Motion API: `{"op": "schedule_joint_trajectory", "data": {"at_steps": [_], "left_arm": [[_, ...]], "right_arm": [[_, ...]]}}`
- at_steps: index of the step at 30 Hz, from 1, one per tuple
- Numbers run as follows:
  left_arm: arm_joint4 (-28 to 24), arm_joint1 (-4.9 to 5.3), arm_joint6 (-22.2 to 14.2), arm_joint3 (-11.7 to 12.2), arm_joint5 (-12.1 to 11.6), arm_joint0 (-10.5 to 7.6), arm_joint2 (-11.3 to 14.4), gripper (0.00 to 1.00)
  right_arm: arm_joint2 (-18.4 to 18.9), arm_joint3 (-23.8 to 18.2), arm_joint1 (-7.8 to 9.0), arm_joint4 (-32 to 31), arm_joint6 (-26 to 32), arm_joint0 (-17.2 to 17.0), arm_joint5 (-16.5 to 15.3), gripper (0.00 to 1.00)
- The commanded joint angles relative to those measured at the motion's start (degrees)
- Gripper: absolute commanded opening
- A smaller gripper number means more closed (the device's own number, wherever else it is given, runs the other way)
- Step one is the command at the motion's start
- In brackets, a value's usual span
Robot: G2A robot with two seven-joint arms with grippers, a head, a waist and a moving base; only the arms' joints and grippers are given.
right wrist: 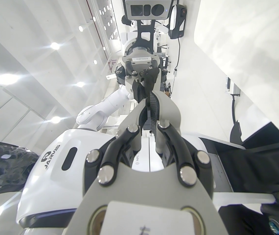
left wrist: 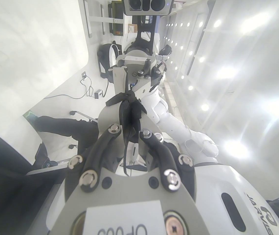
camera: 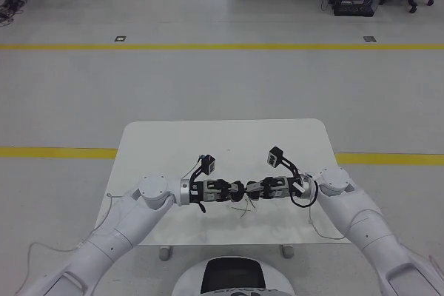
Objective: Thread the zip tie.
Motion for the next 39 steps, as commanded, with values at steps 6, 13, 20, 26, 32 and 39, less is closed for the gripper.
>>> {"op": "schedule_joint_trajectory", "data": {"at_steps": [6, 13, 20, 26, 32, 39], "left_arm": [[-0.03, 0.03, 0.02, -0.08, -0.03, 0.04, 0.03, 0.02], [0.04, 0.05, 0.08, -0.16, 0.00, 0.03, 0.09, 0.06], [0.03, 0.07, 0.10, -0.20, 0.02, 0.04, 0.12, 0.06], [0.09, 0.06, 0.05, -0.14, 0.12, -0.07, 0.26, 0.00], [0.42, -0.02, 0.07, 0.25, -0.24, -0.27, 0.53, 0.00], [0.98, 0.03, 0.31, 0.83, -0.92, -0.52, 0.38, 0.00]], "right_arm": [[0.11, -0.16, 0.02, -0.17, 0.11, -0.08, 0.01, 0.00], [0.19, -0.27, 0.03, -0.35, 0.21, -0.15, 0.06, 0.00], [0.22, -0.34, 0.02, -0.50, 0.24, -0.16, 0.13, 0.00], [0.27, -0.38, 0.02, -0.60, 0.21, -0.22, 0.22, 0.00], [0.81, -0.21, 0.16, -0.19, 0.40, -0.41, 0.40, 1.00], [3.31, -0.18, 0.86, 0.48, -0.20, -1.37, -0.11, 1.00]]}}
